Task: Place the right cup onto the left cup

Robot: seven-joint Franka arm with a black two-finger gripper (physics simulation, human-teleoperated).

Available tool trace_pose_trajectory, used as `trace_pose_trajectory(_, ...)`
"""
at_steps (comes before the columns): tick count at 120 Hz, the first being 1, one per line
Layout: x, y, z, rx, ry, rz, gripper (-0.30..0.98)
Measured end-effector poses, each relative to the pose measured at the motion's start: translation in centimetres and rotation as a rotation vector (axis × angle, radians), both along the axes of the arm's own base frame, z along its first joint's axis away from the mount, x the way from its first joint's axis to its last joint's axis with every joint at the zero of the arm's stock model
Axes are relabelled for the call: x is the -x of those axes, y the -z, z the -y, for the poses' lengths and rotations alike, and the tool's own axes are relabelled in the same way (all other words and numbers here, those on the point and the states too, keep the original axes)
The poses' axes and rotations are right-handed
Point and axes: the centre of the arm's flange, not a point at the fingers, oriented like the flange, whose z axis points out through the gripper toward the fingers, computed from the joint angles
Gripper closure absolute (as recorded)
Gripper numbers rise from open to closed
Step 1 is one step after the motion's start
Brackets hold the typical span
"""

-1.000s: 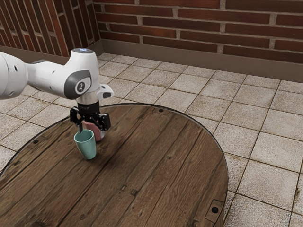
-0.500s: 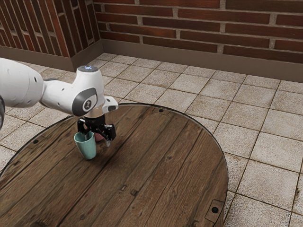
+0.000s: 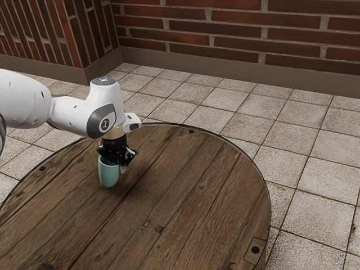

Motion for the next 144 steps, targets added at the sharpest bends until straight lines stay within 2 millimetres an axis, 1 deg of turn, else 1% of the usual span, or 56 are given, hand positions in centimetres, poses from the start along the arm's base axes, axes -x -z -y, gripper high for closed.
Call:
trace_pose_trajectory(15,-0.2,-1.0,0.1,-0.003,0.003,0.01,0.76)
trace_pose_trajectory(30,-0.2,-3.8,0.3,-0.003,0.009,0.035,0.77)
trace_pose_trajectory(50,-1.9,-8.3,1.3,-0.023,0.036,0.069,0.78)
trace_pose_trajectory(60,-2.3,-9.9,1.7,-0.035,0.047,0.068,0.78)
trace_pose_trajectory(71,-3.3,-13.3,2.2,-0.05,0.058,0.089,0.78)
trace_pose_trajectory(77,-3.4,-14.5,2.5,-0.056,0.063,0.089,0.78)
trace_pose_trajectory(90,-3.7,-16.7,2.5,-0.072,0.065,0.086,0.78)
trace_pose_trajectory(98,-4.3,-18.2,1.8,-0.083,0.054,0.09,0.78)
trace_pose_trajectory(102,-4.6,-18.2,1.4,-0.087,0.048,0.083,0.78)
trace_pose_trajectory(107,-5.1,-18.1,0.4,-0.092,0.031,0.074,0.78)
trace_pose_trajectory(111,-5.2,-17.7,-0.9,-0.093,0.01,0.061,0.78)
trace_pose_trajectory(118,-5.6,-16.4,-3.7,-0.096,-0.031,0.033,0.78)
trace_pose_trajectory(124,-6.0,-15.6,-5.4,-0.099,-0.053,0.017,0.78)
trace_pose_trajectory(129,-6.5,-15.2,-6.2,-0.1,-0.061,0.012,0.78)
trace_pose_trajectory(144,-9.0,-14.1,-7.6,-0.096,-0.064,0.011,0.78)
